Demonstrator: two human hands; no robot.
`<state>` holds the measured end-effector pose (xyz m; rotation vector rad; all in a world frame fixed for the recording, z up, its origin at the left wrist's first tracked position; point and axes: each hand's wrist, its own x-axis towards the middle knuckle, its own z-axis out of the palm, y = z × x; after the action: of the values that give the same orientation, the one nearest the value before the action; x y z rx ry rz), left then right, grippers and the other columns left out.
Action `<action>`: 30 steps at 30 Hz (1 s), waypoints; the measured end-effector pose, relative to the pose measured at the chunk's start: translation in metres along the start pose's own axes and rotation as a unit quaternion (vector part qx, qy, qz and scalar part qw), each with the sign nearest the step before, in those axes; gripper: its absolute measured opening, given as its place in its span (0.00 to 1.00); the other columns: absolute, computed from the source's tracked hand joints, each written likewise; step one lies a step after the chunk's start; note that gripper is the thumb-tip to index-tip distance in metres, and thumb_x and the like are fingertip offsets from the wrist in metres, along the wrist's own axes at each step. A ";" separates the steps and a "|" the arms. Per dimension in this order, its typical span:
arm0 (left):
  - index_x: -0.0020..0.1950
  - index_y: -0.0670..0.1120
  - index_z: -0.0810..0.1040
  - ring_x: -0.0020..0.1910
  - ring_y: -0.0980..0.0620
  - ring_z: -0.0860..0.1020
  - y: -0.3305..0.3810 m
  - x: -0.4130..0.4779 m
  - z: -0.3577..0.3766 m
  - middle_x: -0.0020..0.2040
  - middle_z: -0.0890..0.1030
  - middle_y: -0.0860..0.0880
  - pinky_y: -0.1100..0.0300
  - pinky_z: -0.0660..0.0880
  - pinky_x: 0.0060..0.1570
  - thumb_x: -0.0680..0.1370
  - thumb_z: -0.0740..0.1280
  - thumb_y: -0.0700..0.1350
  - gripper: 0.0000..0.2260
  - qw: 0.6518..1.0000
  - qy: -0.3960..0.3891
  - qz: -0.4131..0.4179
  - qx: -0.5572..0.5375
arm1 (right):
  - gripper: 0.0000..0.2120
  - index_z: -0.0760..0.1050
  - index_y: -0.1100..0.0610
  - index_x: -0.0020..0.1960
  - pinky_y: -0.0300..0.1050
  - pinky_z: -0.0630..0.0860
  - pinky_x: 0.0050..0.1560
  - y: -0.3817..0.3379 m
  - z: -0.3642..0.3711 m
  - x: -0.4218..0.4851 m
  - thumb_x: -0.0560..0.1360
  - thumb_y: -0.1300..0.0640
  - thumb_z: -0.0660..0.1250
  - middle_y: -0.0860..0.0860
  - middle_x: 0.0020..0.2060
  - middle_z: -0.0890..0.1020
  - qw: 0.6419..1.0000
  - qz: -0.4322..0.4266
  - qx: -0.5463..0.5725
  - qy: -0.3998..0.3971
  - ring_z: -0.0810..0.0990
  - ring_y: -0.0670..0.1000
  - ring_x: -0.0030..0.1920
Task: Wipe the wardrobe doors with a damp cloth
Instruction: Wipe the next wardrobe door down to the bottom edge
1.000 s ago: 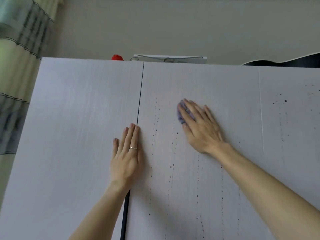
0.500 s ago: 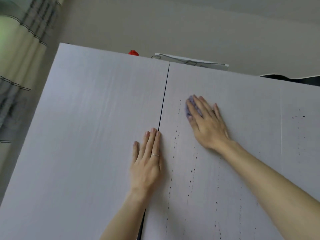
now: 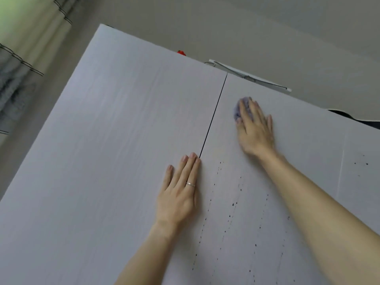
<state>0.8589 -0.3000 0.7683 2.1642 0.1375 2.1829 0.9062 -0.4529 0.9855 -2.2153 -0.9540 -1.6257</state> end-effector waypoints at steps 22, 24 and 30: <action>0.82 0.47 0.54 0.81 0.56 0.47 0.000 -0.004 0.002 0.82 0.53 0.53 0.53 0.41 0.79 0.79 0.53 0.36 0.30 0.999 -0.027 -0.032 -0.014 | 0.25 0.56 0.43 0.80 0.57 0.45 0.78 -0.033 0.059 -0.092 0.84 0.47 0.50 0.47 0.81 0.55 0.994 -0.044 -0.014 0.104 0.52 0.47 0.80; 0.83 0.48 0.53 0.81 0.57 0.45 0.000 -0.004 0.000 0.82 0.52 0.53 0.54 0.39 0.79 0.79 0.52 0.36 0.30 0.999 -0.034 -0.034 -0.020 | 0.24 0.57 0.42 0.80 0.59 0.50 0.78 -0.015 0.050 -0.101 0.84 0.47 0.50 0.48 0.80 0.58 0.976 -0.204 -0.060 0.039 0.56 0.49 0.79; 0.82 0.47 0.53 0.81 0.55 0.46 0.002 -0.004 0.000 0.83 0.52 0.52 0.54 0.38 0.79 0.82 0.50 0.37 0.28 0.998 -0.036 -0.033 -0.026 | 0.24 0.56 0.42 0.80 0.63 0.46 0.78 0.011 0.035 -0.073 0.84 0.48 0.49 0.46 0.80 0.56 0.994 -0.071 -0.028 0.076 0.53 0.48 0.80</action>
<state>0.8590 -0.3027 0.7641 2.1751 0.1441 2.0466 0.9278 -0.4690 0.9081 -2.0644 -1.0567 -1.8756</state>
